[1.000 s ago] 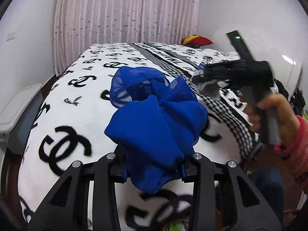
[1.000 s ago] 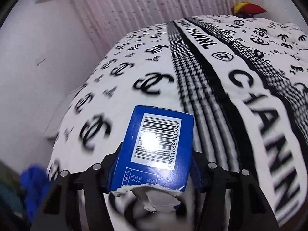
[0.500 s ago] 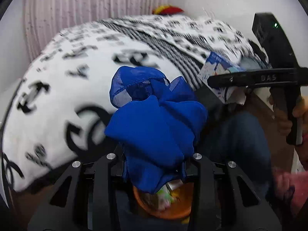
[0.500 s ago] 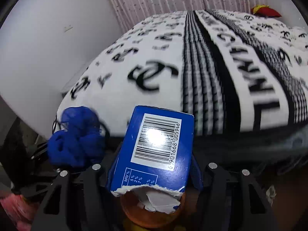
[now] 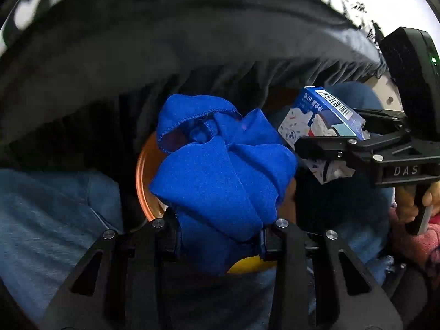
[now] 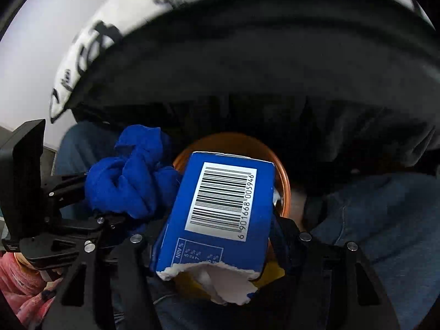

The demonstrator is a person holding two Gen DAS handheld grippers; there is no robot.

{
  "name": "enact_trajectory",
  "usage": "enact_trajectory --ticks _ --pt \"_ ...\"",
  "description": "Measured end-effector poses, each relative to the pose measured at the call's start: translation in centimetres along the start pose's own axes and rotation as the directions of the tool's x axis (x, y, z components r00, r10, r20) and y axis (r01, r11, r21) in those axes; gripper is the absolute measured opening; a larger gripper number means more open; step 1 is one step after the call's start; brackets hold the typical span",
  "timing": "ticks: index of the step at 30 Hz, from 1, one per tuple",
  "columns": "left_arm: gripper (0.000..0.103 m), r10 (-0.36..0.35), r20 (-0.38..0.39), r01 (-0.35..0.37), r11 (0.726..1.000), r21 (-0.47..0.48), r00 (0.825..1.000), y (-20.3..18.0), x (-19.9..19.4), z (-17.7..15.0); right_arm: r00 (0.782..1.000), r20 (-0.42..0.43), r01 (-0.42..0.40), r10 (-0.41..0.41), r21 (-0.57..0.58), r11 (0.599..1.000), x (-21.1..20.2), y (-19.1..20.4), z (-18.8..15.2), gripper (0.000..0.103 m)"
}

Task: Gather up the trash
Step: 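Carry the cloth and carton over the orange bucket and open both grippers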

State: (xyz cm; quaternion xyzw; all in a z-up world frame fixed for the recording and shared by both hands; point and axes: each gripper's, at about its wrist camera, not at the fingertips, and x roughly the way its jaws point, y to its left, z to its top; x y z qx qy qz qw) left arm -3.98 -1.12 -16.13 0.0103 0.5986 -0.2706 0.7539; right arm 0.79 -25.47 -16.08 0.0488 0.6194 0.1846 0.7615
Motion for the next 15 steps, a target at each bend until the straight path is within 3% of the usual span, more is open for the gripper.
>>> enact_trajectory --ticks 2,4,6,8,15 --pt "0.038 -0.012 -0.030 0.011 0.999 -0.033 0.999 0.6 0.9 -0.1 1.000 -0.019 -0.007 0.007 0.011 1.000 0.7 -0.2 -0.3 0.064" --pt "0.042 -0.015 -0.043 0.012 0.998 -0.054 0.999 0.9 1.3 -0.1 1.000 -0.014 -0.016 0.017 0.030 0.999 0.7 -0.4 -0.2 0.074" --pt "0.065 -0.003 -0.038 0.000 0.998 -0.064 0.999 1.2 1.3 -0.1 1.000 0.013 0.006 -0.006 0.035 0.999 0.1 -0.5 -0.1 0.085" --pt "0.080 0.016 -0.012 -0.017 0.997 -0.069 1.000 1.3 0.8 0.0 0.999 0.042 0.012 -0.014 0.044 0.999 -0.8 -0.7 0.2 0.085" --pt "0.082 0.044 0.026 -0.042 0.994 -0.096 0.999 1.9 -0.4 1.1 0.995 0.097 0.018 -0.025 0.073 0.997 -2.2 -1.1 1.2 0.087"
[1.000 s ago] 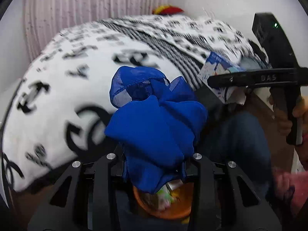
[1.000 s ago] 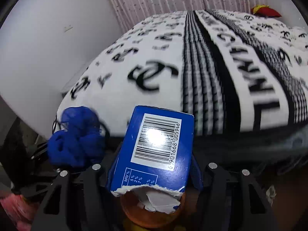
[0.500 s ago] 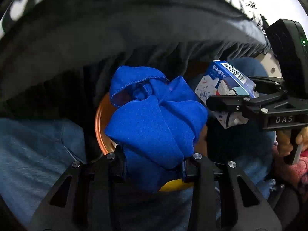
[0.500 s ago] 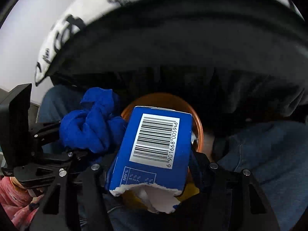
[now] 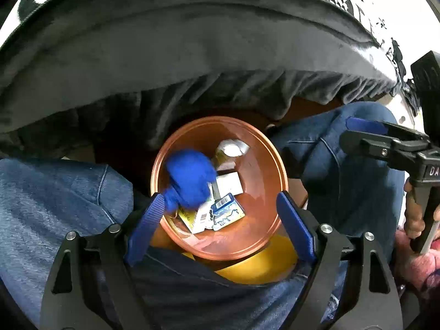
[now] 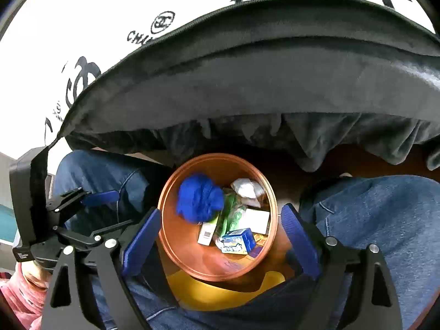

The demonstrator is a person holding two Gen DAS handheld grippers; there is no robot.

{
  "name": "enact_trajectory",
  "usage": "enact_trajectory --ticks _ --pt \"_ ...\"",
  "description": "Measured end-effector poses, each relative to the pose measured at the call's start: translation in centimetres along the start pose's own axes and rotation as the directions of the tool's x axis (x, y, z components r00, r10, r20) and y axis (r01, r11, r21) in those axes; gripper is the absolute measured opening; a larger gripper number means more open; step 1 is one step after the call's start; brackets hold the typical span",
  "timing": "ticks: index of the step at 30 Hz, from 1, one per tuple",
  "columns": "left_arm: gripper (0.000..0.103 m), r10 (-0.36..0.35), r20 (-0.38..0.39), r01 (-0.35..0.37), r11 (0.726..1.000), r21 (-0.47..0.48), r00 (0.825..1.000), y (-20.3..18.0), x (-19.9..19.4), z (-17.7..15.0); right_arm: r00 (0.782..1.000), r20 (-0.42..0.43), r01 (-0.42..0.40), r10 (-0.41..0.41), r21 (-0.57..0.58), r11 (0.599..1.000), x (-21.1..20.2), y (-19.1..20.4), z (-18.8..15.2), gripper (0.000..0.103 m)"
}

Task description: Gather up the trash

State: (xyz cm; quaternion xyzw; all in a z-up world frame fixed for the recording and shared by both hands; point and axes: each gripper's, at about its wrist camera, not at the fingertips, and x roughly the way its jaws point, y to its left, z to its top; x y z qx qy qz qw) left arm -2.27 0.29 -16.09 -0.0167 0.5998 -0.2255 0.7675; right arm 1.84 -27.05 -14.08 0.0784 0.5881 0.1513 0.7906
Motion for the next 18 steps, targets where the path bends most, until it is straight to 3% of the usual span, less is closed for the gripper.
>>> enact_trajectory --ticks 12,15,18 --pt "0.082 0.049 0.019 -0.049 0.999 0.004 0.999 -0.3 -0.9 0.4 1.000 0.019 -0.009 0.009 0.000 1.000 -0.7 0.0 0.0 0.087" --pt "0.082 0.094 0.068 -0.095 0.995 0.018 0.993 -0.7 -2.3 1.2 0.997 0.076 0.018 -0.017 -0.014 1.000 -2.1 0.4 0.6 0.087" --pt "0.085 0.146 0.162 -0.151 0.988 0.021 0.976 -1.3 -4.9 2.4 0.985 0.169 0.047 -0.041 -0.031 0.998 -4.3 1.0 1.5 0.087"
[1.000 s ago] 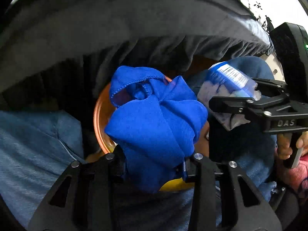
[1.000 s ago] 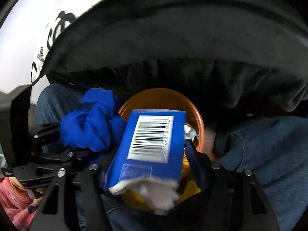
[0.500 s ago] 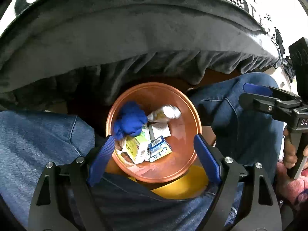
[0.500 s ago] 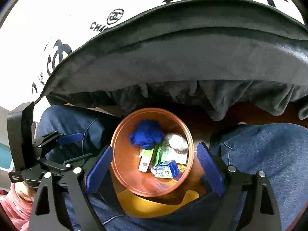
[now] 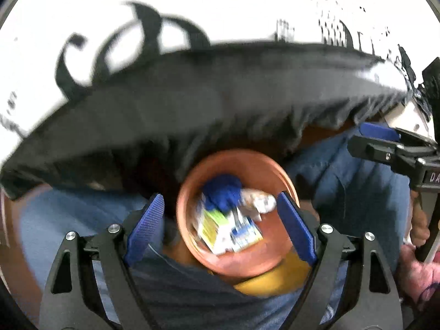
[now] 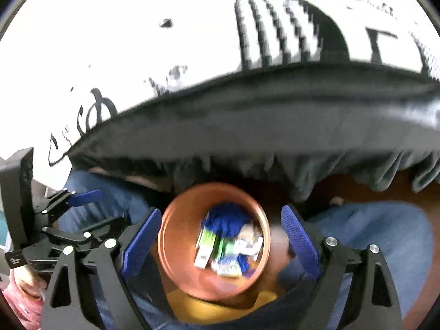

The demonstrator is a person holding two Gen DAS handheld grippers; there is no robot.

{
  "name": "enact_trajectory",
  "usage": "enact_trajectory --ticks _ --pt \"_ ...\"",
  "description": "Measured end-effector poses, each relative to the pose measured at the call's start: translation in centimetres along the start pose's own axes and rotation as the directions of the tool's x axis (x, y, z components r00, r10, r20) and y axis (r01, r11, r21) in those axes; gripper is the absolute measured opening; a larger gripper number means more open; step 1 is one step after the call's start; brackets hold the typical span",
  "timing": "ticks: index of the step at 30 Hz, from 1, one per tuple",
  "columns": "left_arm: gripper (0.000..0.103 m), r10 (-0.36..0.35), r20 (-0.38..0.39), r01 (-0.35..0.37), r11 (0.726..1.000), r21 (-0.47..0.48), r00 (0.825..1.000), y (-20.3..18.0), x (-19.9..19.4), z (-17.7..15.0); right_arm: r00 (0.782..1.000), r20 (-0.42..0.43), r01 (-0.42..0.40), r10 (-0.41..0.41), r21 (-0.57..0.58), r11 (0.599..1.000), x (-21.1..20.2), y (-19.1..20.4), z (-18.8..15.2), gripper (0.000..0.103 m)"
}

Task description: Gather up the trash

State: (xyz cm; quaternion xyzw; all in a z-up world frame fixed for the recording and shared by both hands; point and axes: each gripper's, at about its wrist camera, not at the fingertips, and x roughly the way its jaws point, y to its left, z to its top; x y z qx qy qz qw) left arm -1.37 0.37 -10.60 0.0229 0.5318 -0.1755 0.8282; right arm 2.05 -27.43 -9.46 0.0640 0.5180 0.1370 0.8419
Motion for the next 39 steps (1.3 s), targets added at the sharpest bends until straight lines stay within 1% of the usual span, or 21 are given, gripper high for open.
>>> enact_trajectory --ticks 1,3,6,7,9,10,11,12,13,14,15,18,20,25,35,37,39 --pt "0.086 0.023 0.040 -0.023 1.000 0.001 0.999 0.0 -1.0 0.7 0.999 0.051 0.015 -0.014 -0.012 1.000 -1.1 0.4 0.6 0.088" --pt "0.088 0.067 0.127 -0.067 0.998 -0.003 0.990 -0.2 -3.1 2.0 0.993 0.117 0.030 -0.027 -0.023 0.999 -2.5 0.8 1.5 0.089" --pt "0.090 0.120 0.245 -0.121 0.993 -0.012 0.962 -0.3 -6.2 3.9 0.972 0.231 0.042 -0.033 -0.034 0.999 -5.2 1.6 3.2 0.091" --pt "0.091 0.144 0.285 -0.145 0.989 -0.018 0.948 -0.3 -7.3 4.5 0.960 0.278 0.037 -0.027 -0.031 0.999 -6.3 1.8 3.9 0.091" --pt "0.091 0.189 0.360 -0.188 0.981 -0.037 0.914 -0.2 -9.3 5.6 0.945 0.327 0.024 -0.013 -0.029 0.999 -7.7 1.8 4.8 0.092" --pt "0.091 0.200 0.380 -0.198 0.979 -0.045 0.903 -0.2 -10.0 5.9 0.933 0.360 0.019 -0.007 -0.029 0.999 -8.6 2.0 5.4 0.092" --pt "0.091 0.211 0.410 -0.206 0.977 -0.055 0.887 -0.1 -10.8 6.3 0.926 0.379 0.020 -0.007 -0.030 0.999 -9.2 2.1 5.9 0.092" --pt "0.091 0.219 0.431 -0.213 0.975 -0.064 0.875 0.0 -11.4 6.6 0.919 0.395 0.021 -0.006 -0.033 0.999 -9.7 2.2 6.2 0.092" --pt "0.091 0.238 0.462 -0.229 0.970 -0.077 0.854 0.0 -12.3 7.0 0.908 0.419 0.023 -0.005 -0.036 0.999 -10.4 2.3 6.6 0.092" --pt "0.091 0.246 0.479 -0.235 0.968 -0.084 0.843 -0.1 -12.8 7.0 0.901 0.433 0.023 -0.004 -0.039 0.999 -10.8 2.4 6.9 0.093" --pt "0.091 0.255 0.501 -0.241 0.966 -0.095 0.827 0.0 -13.5 7.2 0.895 0.445 0.023 -0.003 -0.041 0.999 -11.2 2.6 7.0 0.093" --pt "0.091 0.274 0.540 -0.247 0.961 -0.123 0.796 0.0 -14.9 7.6 0.873 0.488 0.034 -0.006 -0.048 0.998 -12.7 2.7 7.4 0.093" --pt "0.091 0.286 0.557 -0.252 0.958 -0.138 0.780 0.1 -15.6 7.7 0.865 0.501 0.032 0.000 -0.056 0.998 -13.0 3.1 7.5 0.094" --pt "0.091 0.308 0.591 -0.264 0.951 -0.162 0.745 0.0 -16.9 7.9 0.856 0.516 0.039 0.003 -0.070 0.997 -13.4 3.6 7.4 0.094" --pt "0.091 0.316 0.617 -0.267 0.948 -0.174 0.720 -0.5 -18.1 7.8 0.844 0.536 0.052 -0.001 -0.080 0.995 -14.0 4.0 7.2 0.094" --pt "0.091 0.320 0.623 -0.269 0.947 -0.178 0.714 -0.6 -18.3 7.8 0.843 0.538 0.050 0.001 -0.080 0.996 -14.1 3.9 7.2 0.094" --pt "0.091 0.323 0.625 -0.271 0.946 -0.181 0.710 -0.5 -18.3 7.9 0.843 0.537 0.049 0.000 -0.077 0.996 -14.1 3.9 7.2 0.095"
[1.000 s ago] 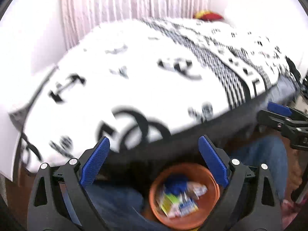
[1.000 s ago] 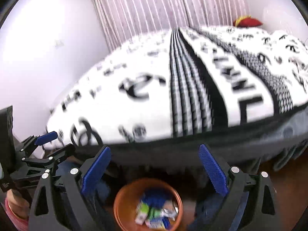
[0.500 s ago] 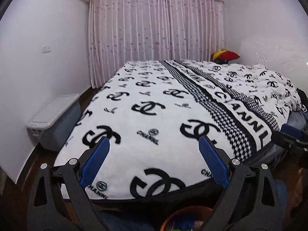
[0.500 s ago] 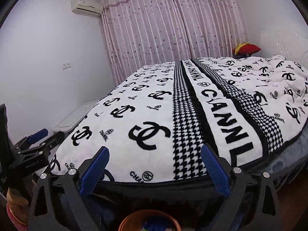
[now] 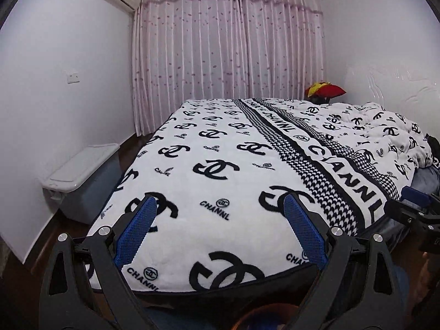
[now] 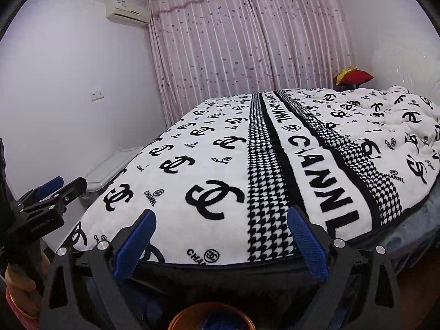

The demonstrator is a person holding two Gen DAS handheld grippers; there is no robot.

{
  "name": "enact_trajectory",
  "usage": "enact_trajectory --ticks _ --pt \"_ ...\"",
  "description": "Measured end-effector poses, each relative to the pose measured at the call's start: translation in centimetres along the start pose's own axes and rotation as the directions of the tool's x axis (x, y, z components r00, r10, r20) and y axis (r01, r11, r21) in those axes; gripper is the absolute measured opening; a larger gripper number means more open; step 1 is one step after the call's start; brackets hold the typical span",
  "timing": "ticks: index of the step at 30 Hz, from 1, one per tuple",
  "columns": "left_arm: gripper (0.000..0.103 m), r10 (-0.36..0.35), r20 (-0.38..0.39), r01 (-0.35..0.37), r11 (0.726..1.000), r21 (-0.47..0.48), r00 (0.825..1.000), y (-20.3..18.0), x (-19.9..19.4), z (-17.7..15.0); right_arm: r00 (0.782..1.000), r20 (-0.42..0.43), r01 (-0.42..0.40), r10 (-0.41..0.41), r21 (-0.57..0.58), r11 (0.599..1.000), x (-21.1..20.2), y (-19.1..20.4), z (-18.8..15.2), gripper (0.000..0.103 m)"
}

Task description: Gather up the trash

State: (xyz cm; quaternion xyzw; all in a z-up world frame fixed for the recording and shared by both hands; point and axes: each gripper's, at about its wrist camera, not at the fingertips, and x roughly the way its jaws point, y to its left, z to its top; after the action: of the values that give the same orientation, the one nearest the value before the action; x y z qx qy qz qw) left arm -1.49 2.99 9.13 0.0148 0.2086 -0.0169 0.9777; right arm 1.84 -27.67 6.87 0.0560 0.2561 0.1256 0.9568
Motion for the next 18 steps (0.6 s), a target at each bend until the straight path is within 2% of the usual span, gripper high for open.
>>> enact_trajectory --ticks 18 --pt "0.091 0.007 0.025 -0.006 1.000 -0.010 1.000 0.25 -0.39 0.77 1.000 -0.014 -0.005 0.005 -0.001 1.000 0.19 -0.13 0.02 0.095"
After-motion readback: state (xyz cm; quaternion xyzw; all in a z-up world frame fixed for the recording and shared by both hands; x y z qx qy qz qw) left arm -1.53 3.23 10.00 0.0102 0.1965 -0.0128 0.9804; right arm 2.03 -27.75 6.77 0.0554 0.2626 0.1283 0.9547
